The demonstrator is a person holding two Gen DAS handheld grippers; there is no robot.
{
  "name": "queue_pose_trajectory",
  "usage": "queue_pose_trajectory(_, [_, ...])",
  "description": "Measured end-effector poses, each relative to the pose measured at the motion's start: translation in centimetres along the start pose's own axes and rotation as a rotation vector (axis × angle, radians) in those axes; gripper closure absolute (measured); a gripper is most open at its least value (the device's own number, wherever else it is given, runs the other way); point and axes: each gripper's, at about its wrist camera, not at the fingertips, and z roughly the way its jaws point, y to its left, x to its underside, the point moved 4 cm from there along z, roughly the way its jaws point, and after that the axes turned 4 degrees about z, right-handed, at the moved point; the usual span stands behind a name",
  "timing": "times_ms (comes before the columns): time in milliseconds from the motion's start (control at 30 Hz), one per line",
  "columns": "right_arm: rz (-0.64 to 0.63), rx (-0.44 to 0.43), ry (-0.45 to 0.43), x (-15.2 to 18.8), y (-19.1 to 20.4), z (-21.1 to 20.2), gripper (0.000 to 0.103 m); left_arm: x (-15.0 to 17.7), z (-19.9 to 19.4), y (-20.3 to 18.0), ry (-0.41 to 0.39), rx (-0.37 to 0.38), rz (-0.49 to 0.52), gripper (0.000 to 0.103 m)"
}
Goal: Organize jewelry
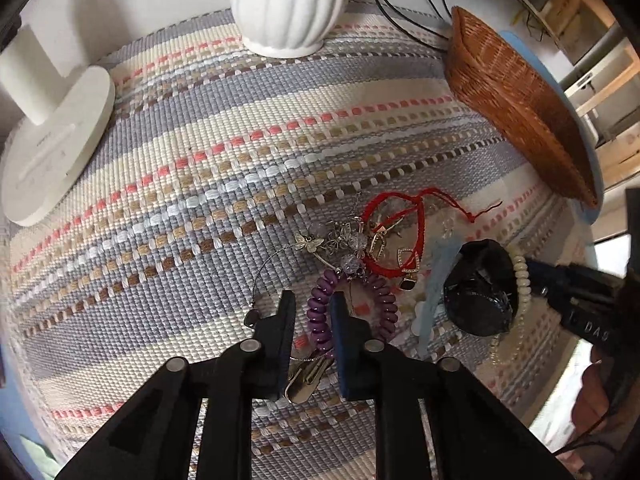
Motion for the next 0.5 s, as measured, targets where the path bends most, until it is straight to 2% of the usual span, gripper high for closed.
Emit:
queue_pose_trajectory(33, [-0.019, 0.023, -0.002, -0.2, 0.3, 0.1, 0.090, -0.1, 0.1, -0.3, -0.003, -0.019, 0.006, 0.093])
queue_pose_trajectory(167, [-0.074, 0.079, -0.032, -0.2, 1.0, -0.3, 0.091, 0.0, -0.7, -1.3, -0.063, -0.088, 0.006, 0.093])
queue_pose_trajectory(233, [-0.091, 0.113, -0.069, -0.2, 1.0, -1.3, 0.091, 0.1, -2.4, -1.6, -0.116, -0.130, -0.001, 0.093])
queue_pose_trajectory(300, [-0.109, 0.162, -0.113, 0.0, 0.7, -2.8, 0.091, 0.3, -4.0, -1.6, -0.134, -0.207, 0.004, 0.093])
queue_pose_trajectory(333, [-0.115, 0.187, -0.137, 0.0, 0.6, -3.7, 0.091, 0.7, -4.8, -1.3, -0.142, -0.217, -0.006, 0.093])
queue_pose_trajectory(467, [-0.129, 0.286, -0.195, -0.2, 0.1, -5.6, 0.091, 1.9, -6.9, 0.5, -0.146, -0.135, -0.124, 0.093])
queue_pose_trajectory(500, [-0.129, 0.295, -0.202, -0.2, 0.0, -5.9, 0.091, 2.7, -7.1, 1.2, -0.137, -0.134, -0.164, 0.093])
